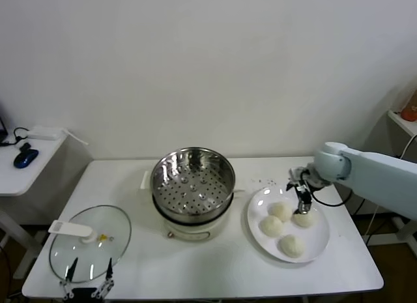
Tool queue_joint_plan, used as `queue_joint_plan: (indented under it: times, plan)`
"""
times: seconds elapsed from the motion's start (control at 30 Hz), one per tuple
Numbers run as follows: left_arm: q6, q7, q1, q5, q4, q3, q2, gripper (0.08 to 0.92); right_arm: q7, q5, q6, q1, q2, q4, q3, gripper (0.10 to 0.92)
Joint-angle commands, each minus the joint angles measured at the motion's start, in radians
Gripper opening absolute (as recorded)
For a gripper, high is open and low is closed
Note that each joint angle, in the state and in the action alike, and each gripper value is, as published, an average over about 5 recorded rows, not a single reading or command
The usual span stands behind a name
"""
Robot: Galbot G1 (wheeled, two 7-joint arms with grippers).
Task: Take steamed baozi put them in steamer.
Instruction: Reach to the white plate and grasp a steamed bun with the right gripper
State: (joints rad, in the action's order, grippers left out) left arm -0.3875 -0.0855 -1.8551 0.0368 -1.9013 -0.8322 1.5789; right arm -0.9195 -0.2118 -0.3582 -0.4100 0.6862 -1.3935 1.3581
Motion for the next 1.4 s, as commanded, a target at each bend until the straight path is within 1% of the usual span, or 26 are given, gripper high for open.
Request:
queue_joint_plan:
  times: [0.03, 0.3, 0.7, 0.93, 1.03, 1.27, 1.4]
  plan:
    - [-0.003, -0.001, 0.001, 0.002, 0.019, -0.007, -0.002, 0.823, -0.010, 0.003, 0.024, 0.018, 0.129, 0.136, 0.057, 0.823]
    - [0.001, -0.005, 0.013, 0.003, 0.043, -0.014, -0.011, 0.823, 0.060, 0.000, -0.099, 0.165, 0.119, 0.149, -0.035, 0.823]
    - [0.001, -0.004, 0.018, 0.010, 0.056, -0.015, -0.018, 0.823, 0.077, -0.018, -0.107, 0.233, 0.148, 0.222, -0.128, 0.823]
    - [0.002, -0.002, 0.017, 0.009, 0.052, -0.018, -0.017, 0.823, 0.075, -0.031, -0.125, 0.231, 0.154, 0.216, -0.128, 0.819]
    - [0.002, -0.002, 0.016, 0.009, 0.050, -0.018, -0.017, 0.823, 0.073, -0.033, -0.133, 0.221, 0.152, 0.210, -0.122, 0.784]
    - [-0.003, -0.001, 0.016, 0.007, 0.052, -0.020, -0.018, 0.823, 0.062, -0.046, -0.145, 0.185, 0.135, 0.185, -0.091, 0.646]
    - [-0.007, 0.000, 0.016, 0.007, 0.051, -0.021, -0.019, 0.823, 0.059, -0.060, -0.150, 0.140, 0.116, 0.150, -0.061, 0.621]
